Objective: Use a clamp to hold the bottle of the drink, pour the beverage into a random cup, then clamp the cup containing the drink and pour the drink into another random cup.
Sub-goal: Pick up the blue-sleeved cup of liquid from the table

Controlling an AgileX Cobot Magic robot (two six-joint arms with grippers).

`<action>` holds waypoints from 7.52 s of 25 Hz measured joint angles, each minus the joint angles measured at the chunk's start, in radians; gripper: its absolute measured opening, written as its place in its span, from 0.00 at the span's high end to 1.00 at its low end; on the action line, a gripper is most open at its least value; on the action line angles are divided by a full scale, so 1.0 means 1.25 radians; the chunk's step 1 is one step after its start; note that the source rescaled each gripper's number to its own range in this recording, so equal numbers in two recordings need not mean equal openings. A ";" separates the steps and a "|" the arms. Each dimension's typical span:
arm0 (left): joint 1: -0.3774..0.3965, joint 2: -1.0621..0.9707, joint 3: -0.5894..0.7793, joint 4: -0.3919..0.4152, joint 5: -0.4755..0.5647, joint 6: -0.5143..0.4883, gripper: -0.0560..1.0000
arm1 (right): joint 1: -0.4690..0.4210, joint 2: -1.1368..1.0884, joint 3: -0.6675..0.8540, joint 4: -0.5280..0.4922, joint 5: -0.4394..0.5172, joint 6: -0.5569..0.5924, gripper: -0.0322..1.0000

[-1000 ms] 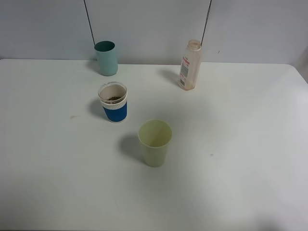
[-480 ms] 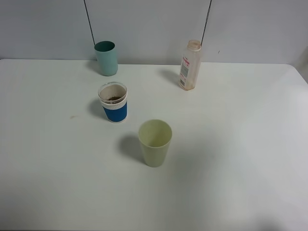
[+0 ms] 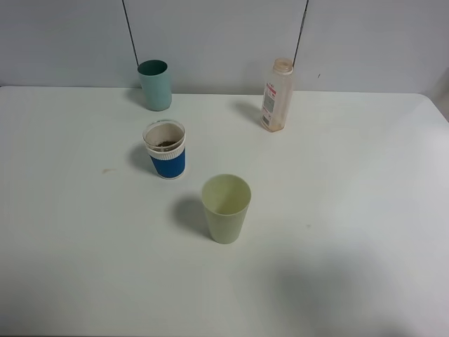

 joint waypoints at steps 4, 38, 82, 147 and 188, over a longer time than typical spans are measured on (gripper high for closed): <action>0.000 0.000 0.000 0.000 0.000 0.000 0.01 | 0.000 -0.073 0.065 0.032 0.000 0.027 0.00; 0.000 0.000 0.000 0.000 0.000 0.000 0.01 | 0.001 -0.092 0.207 0.051 -0.130 0.049 0.00; 0.000 0.000 0.000 0.000 0.000 0.000 0.01 | -0.210 -0.092 0.207 0.051 -0.130 0.049 0.00; -0.157 0.950 0.174 -0.037 -1.090 0.147 0.11 | -0.210 -0.092 0.207 0.051 -0.130 0.049 0.00; -0.157 1.558 0.210 0.214 -1.807 0.003 0.00 | -0.210 -0.092 0.207 0.051 -0.130 0.049 0.00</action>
